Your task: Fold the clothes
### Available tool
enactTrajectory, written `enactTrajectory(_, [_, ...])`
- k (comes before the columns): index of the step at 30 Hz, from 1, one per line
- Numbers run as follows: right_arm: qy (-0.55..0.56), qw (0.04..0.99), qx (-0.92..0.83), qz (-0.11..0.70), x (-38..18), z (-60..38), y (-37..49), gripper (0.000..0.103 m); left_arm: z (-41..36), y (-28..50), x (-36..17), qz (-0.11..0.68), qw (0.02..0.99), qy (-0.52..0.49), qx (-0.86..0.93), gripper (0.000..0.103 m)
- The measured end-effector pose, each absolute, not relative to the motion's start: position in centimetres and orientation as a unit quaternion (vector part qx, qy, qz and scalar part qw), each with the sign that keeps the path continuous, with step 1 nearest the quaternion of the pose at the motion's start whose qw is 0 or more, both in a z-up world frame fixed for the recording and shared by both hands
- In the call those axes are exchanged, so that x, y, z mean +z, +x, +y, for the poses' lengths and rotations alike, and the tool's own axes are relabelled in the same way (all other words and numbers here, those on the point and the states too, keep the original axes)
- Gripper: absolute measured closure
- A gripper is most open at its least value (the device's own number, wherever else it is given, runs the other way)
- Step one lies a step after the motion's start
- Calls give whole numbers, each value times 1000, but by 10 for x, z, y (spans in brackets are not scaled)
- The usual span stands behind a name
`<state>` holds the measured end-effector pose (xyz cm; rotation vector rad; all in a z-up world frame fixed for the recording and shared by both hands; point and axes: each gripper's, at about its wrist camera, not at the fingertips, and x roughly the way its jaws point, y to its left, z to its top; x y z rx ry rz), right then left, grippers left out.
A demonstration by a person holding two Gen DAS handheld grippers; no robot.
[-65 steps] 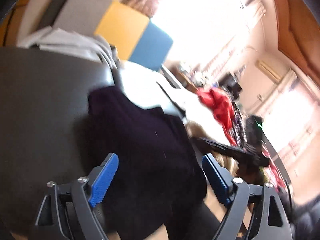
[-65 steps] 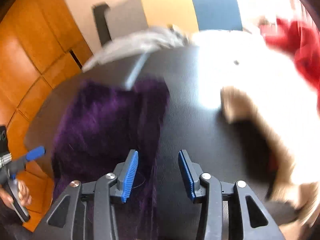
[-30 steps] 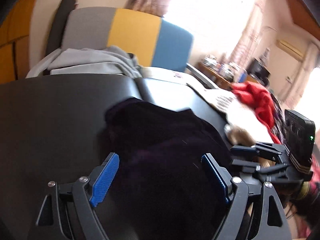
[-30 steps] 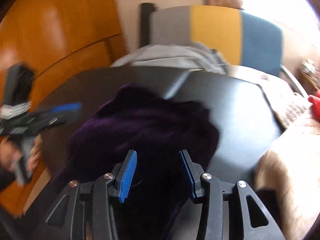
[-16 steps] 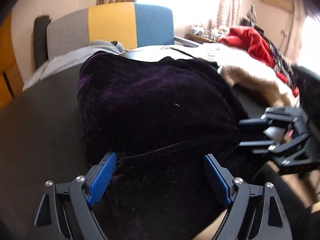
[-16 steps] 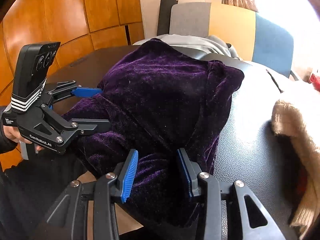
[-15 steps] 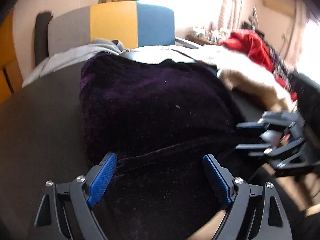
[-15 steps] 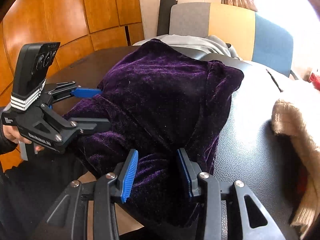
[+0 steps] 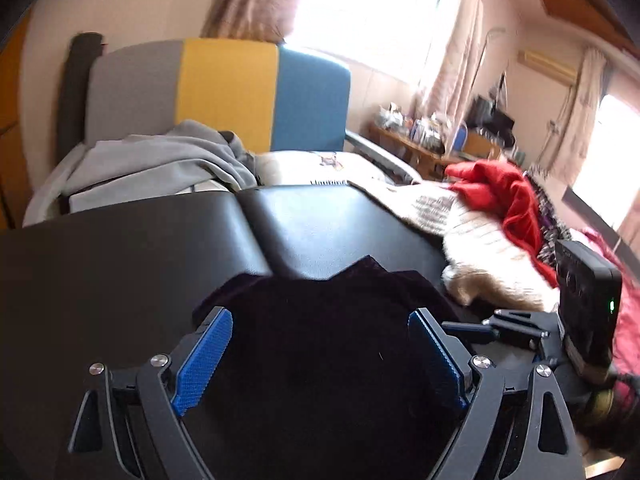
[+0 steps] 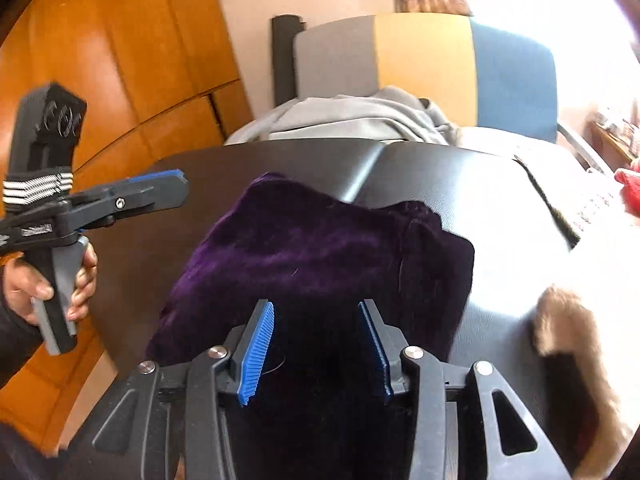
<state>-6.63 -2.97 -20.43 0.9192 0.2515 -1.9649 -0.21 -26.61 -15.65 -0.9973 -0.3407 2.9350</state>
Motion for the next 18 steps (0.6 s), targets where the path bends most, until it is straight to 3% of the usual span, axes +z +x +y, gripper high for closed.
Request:
enactTrajectory(2, [386, 437, -806, 98, -218, -40, -78, 58, -266, -23, -170, -96, 5, -349, 932, 13])
enactTrajectory(6, [365, 441, -815, 95, -235, -37, -77, 57, -276, -70, -233, -82, -98, -478, 869, 9])
enactTrajectory(14, [343, 455, -818, 82, -242, -28, -71, 57, -283, -73, -245, -100, -123, -447, 880, 1])
enactTrajectory(18, [337, 451, -822, 83, -240, -26, -67, 57, -289, -67, -239, -121, -118, -439, 882, 4])
